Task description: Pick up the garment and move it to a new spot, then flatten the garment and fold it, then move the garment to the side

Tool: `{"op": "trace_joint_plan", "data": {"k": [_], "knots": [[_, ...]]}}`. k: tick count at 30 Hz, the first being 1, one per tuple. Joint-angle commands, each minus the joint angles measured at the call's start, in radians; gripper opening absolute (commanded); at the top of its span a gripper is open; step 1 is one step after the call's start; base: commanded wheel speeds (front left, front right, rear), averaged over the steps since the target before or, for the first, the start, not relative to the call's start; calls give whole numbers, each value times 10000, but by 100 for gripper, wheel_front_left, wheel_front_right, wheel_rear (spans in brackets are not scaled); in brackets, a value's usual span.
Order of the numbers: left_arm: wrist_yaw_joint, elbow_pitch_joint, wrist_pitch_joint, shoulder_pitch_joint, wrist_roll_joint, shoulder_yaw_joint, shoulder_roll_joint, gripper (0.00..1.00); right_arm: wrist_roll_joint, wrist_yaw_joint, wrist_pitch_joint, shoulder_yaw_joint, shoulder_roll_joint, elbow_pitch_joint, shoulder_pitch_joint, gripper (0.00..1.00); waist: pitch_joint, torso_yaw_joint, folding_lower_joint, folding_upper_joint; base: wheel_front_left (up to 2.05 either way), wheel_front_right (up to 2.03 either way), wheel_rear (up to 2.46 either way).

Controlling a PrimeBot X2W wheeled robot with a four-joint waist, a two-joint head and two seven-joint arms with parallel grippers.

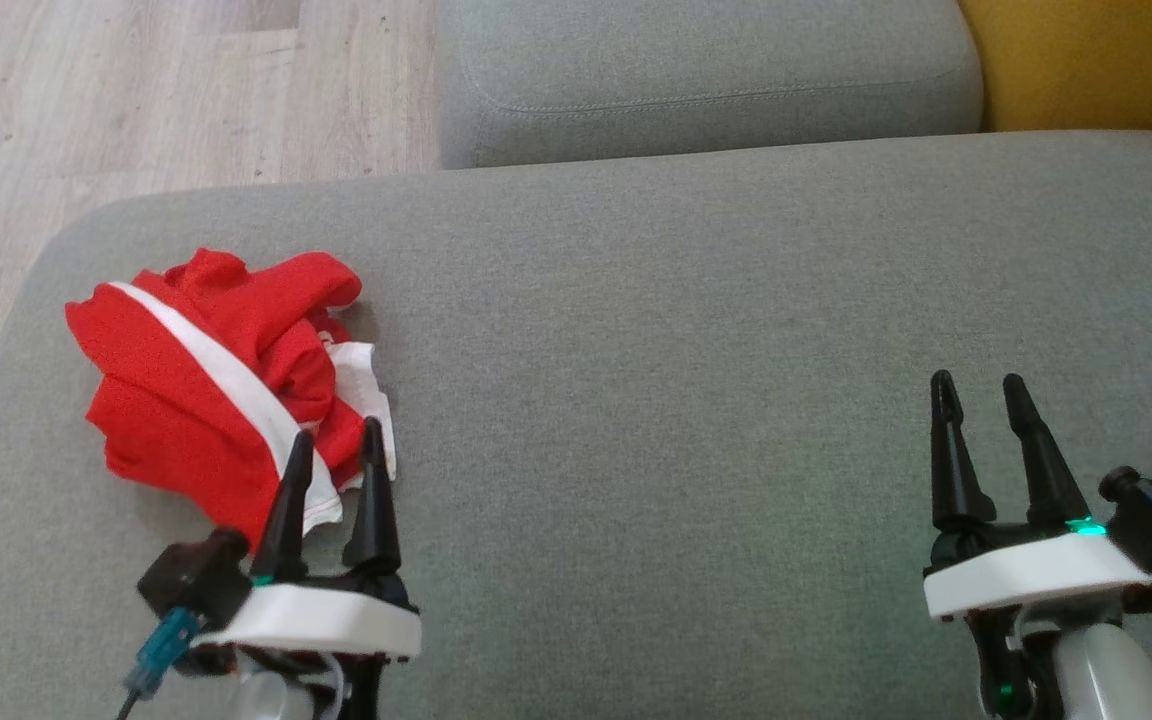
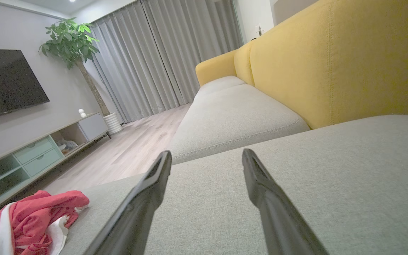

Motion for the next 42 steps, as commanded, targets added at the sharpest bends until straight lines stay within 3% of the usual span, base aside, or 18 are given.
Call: {"op": "trace_joint_plan", "data": {"k": [1, 19, 24, 31, 36, 42], "knots": [[70, -299, -140, -660, 347, 69, 123, 100, -397, -5, -160, 145, -63, -388, -334, 100, 2, -3, 0, 0, 0, 0, 0], [1202, 233, -644, -1108, 2998, -1397, 797, 100, -3346, -6, -661, 325, -74, -402, -332, 100, -40, -28, 0, 0, 0, 0, 0], [1397, 182, -793, -1123, 3022, -1589, 730, 100, -4089, -6, -809, 369, -77, -374, -307, 100, -38, -12, 0, 0, 0, 0, 0], [797, 86, -1001, -766, 2198, -892, 273, 100, -2938, -7, -1015, 121, -81, -238, -173, 100, -52, 4, 0, 0, 0, 0, 0], [225, 285, -1179, -545, 2489, -502, 56, 100, -2102, -7, -1192, 244, -85, 153, -143, 100, -65, 9, 0, 0, 0, 0, 0], [-53, 782, -1355, -531, 3113, -509, -34, 100, -2331, -7, -1367, 508, -89, 560, -151, 100, -92, -4, 0, 0, 0, 0, 0]]}}
